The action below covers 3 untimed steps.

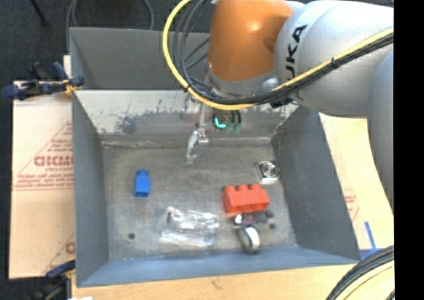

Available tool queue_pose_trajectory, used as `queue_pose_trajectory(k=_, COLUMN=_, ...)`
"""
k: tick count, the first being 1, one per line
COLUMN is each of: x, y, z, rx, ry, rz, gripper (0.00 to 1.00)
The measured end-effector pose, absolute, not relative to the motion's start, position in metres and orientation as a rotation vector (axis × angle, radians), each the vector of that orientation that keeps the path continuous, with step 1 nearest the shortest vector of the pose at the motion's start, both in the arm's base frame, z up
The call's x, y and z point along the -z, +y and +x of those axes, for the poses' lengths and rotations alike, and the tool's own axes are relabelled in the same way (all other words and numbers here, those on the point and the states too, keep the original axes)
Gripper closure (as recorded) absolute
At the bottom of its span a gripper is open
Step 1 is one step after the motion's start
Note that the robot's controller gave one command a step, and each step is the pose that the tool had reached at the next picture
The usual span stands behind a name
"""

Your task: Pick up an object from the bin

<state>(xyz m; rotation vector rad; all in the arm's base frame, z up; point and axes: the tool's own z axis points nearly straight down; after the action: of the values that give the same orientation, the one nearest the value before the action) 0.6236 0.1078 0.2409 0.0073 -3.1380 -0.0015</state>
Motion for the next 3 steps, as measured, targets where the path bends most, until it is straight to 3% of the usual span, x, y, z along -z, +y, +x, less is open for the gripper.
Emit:
queue_pose_trajectory(k=1, x=-0.088, y=-0.002, z=0.625, rx=-0.004, ry=-3.127, rz=0.27, gripper=0.0)
queue_pose_trajectory(k=2, x=-0.096, y=-0.091, z=0.599, rx=-0.007, ry=-3.112, rz=0.451, gripper=0.0)
queue_pose_trajectory(k=3, x=-0.259, y=-0.137, z=0.599, rx=-0.006, ry=-3.153, rz=0.113, gripper=0.0)
